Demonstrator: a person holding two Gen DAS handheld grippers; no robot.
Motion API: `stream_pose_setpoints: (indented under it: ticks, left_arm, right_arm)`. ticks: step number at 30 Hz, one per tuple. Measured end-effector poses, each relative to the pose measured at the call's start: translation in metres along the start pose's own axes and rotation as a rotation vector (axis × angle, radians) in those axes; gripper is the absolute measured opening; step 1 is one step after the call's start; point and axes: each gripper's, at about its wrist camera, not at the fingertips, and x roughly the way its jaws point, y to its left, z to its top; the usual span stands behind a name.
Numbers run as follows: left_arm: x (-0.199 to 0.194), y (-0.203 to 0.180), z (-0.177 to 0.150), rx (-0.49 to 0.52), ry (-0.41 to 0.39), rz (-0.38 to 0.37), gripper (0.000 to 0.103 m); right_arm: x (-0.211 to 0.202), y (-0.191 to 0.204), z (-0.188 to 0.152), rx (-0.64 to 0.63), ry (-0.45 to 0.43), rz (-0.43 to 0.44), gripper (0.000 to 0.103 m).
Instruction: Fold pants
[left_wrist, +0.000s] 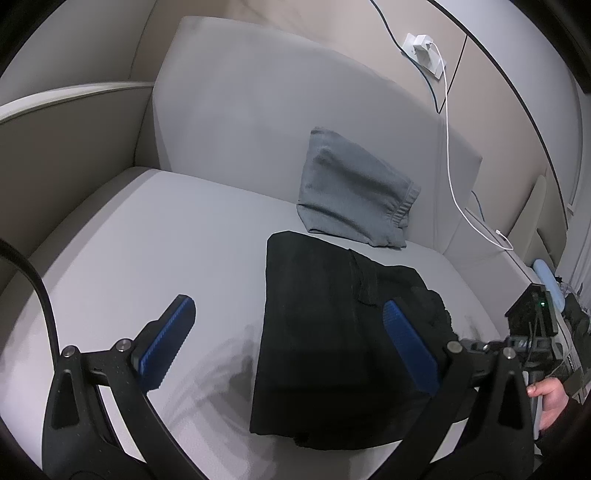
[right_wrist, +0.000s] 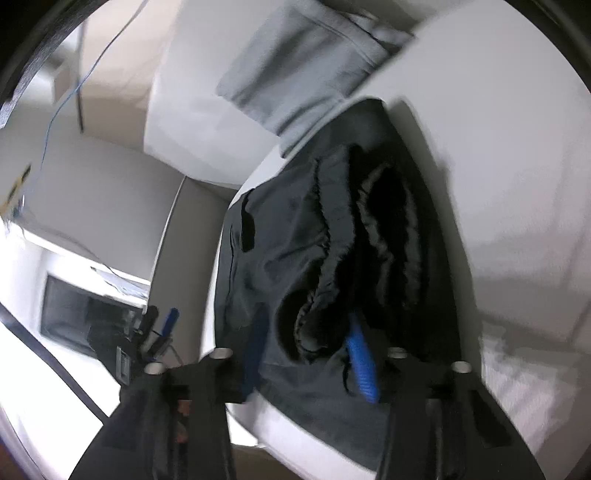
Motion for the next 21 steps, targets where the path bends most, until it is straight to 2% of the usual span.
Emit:
stream_pose_setpoints:
  ticks: [1, 2, 7, 10, 14, 19, 20, 21]
  left_arm:
    - [0.000, 0.000, 0.000, 0.001, -0.001, 0.002, 0.102]
    - [0.001, -0.001, 0.000, 0.004, 0.001, 0.004, 0.102]
    - [0.007, -0.003, -0.002, 0.009, 0.022, -0.003, 0.101]
    - [0.010, -0.006, -0.003, 0.028, 0.026, -0.013, 0.097]
    - [0.017, -0.010, -0.006, 0.045, 0.060, -0.021, 0.088]
    - [0.024, -0.018, -0.011, 0.081, 0.103, -0.048, 0.078]
    - [0.025, -0.019, -0.012, 0.085, 0.110, -0.056, 0.072]
    - [0.026, -0.021, -0.013, 0.089, 0.118, -0.065, 0.062]
  right_arm:
    - [0.000, 0.001, -0.001, -0.027, -0.002, -0.008, 0.014]
    - [-0.001, 0.005, -0.002, -0.054, -0.014, -0.017, 0.013]
    - [-0.024, 0.017, -0.009, -0.069, -0.085, 0.022, 0.010]
    - [-0.040, 0.024, -0.020, -0.085, -0.102, 0.042, 0.010]
    - [-0.047, 0.020, -0.034, -0.092, -0.081, 0.017, 0.009]
    - [-0.038, 0.004, -0.038, -0.099, -0.063, -0.073, 0.009]
    - [-0.036, 0.002, -0.037, -0.106, -0.058, -0.090, 0.009]
    - [-0.033, 0.000, -0.038, -0.111, -0.053, -0.110, 0.009]
